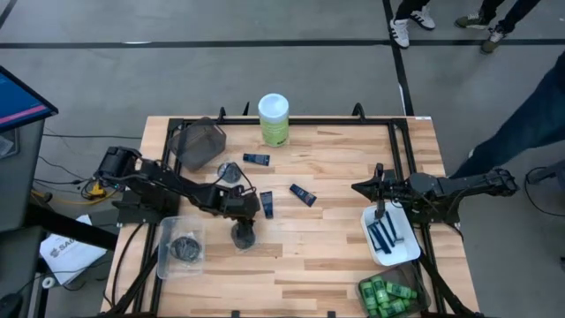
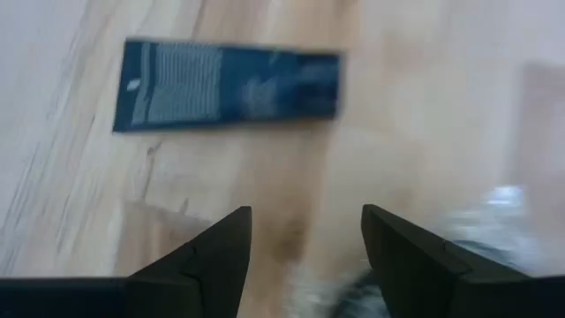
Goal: Pick & Place Travel size toiletries
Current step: Put the black hairbrush into the transparent bin
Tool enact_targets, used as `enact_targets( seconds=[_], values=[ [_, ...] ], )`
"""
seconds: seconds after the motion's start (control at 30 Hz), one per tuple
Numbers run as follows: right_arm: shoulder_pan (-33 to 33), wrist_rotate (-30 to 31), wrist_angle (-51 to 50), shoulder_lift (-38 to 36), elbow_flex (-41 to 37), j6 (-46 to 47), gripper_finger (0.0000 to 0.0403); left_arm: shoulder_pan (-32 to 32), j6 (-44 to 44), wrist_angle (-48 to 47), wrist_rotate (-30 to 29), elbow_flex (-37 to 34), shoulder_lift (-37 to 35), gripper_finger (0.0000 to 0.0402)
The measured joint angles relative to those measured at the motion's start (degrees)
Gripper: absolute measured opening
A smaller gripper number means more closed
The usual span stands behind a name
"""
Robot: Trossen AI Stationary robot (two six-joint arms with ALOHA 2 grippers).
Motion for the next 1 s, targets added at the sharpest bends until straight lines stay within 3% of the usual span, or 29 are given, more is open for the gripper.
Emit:
enact_targets(
  seconds=[0.13,0.27,0.53,0.83,1.0],
  values=[
    [0.0,0.0,0.0,0.0,0.0,0.0,0.0005,0.0,1.3,-1.1,1.2,0.0,-5.2,0.0222],
    [0.0,0.0,0.0,0.0,0.0,0.0,0.0005,0.0,4.6,-3.6,-2.0,0.0,-10.7,0.0246],
    [0.0,0.0,0.0,0.0,0.0,0.0,0.0005,0.2,0.9,-2.7,-1.6,-7.6,-13.0,0.0289],
    [0.0,0.0,0.0,0.0,0.0,0.0,0.0005,0.2,-5.8,5.6,-1.6,-15.5,-12.7,0.0284],
    [0.0,0.0,0.0,0.0,0.0,0.0,0.0005,0.2,-6.5,6.4,-1.9,-17.3,-12.7,0.0257]
  ],
)
